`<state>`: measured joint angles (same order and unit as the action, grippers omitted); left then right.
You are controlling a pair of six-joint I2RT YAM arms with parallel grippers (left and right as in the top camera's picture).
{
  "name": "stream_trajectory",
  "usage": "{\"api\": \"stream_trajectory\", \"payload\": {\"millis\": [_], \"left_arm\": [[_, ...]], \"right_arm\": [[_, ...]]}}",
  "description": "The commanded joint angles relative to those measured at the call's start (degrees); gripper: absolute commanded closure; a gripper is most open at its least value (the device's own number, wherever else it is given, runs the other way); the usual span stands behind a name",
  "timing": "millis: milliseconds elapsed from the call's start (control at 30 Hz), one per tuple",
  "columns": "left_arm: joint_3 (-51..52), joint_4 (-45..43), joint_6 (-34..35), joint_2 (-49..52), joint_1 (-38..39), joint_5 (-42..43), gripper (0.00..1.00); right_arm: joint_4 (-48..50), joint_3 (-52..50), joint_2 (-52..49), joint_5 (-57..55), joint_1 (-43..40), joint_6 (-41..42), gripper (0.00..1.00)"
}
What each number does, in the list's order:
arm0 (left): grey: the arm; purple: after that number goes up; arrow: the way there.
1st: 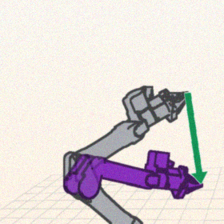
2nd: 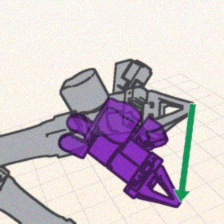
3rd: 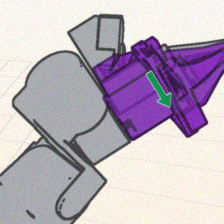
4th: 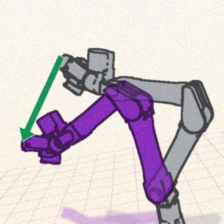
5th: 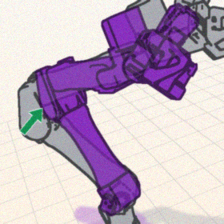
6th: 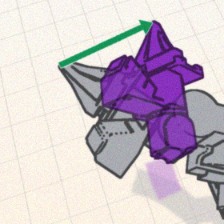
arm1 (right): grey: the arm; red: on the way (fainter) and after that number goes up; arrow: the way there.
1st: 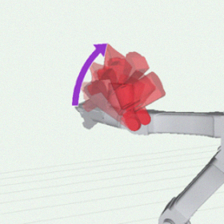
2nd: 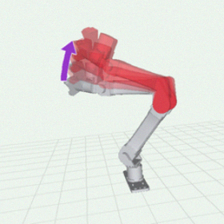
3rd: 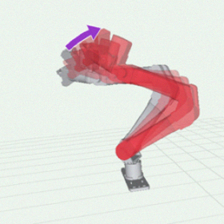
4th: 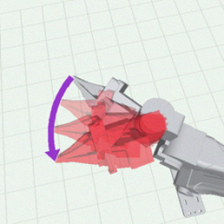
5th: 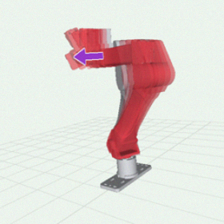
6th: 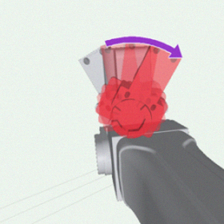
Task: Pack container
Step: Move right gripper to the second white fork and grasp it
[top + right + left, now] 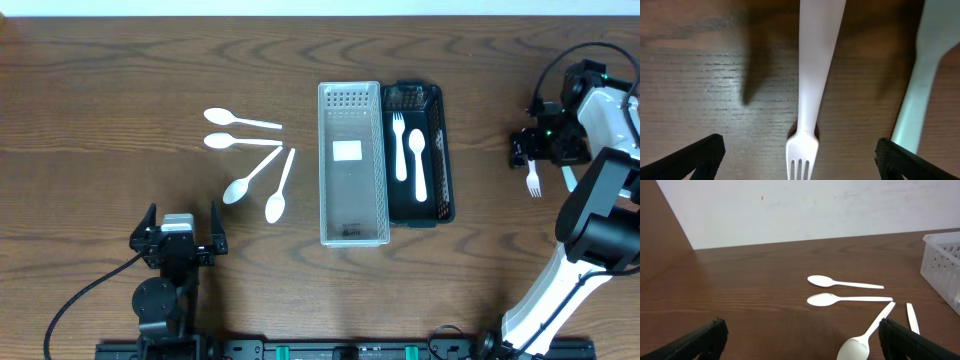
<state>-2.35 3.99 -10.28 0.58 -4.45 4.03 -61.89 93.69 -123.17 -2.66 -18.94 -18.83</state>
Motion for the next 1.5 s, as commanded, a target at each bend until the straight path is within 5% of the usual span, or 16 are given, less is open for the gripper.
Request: {"api": "stream_trajectory", "payload": {"millis": [0,1133,1233,1467], "left_arm": [[1.66,0.61,0.46,-0.31,-0.26,-0.22,0.02],[1.66,0.61,0.46,-0.31,-0.24,-0.22,0.02],[1.66,0.61,0.46,-0.31,-0.26,-0.22,0.02],[1.66,0.61,0.46,-0.31,-0.26,-0.22,0.02]], "right_arm": [[1.14,-1.14,-0.09,-0.15,0.15,1.31,0.01],[7.21,-1.62,-3.5,1.6,0.15,3.39,0.01],[7.15,-1.62,-3.5,1.57,0.15,3.41,0.09],[7.08,-1.62,-3.5,-0.07,0.15,4.09,0.55]]}}
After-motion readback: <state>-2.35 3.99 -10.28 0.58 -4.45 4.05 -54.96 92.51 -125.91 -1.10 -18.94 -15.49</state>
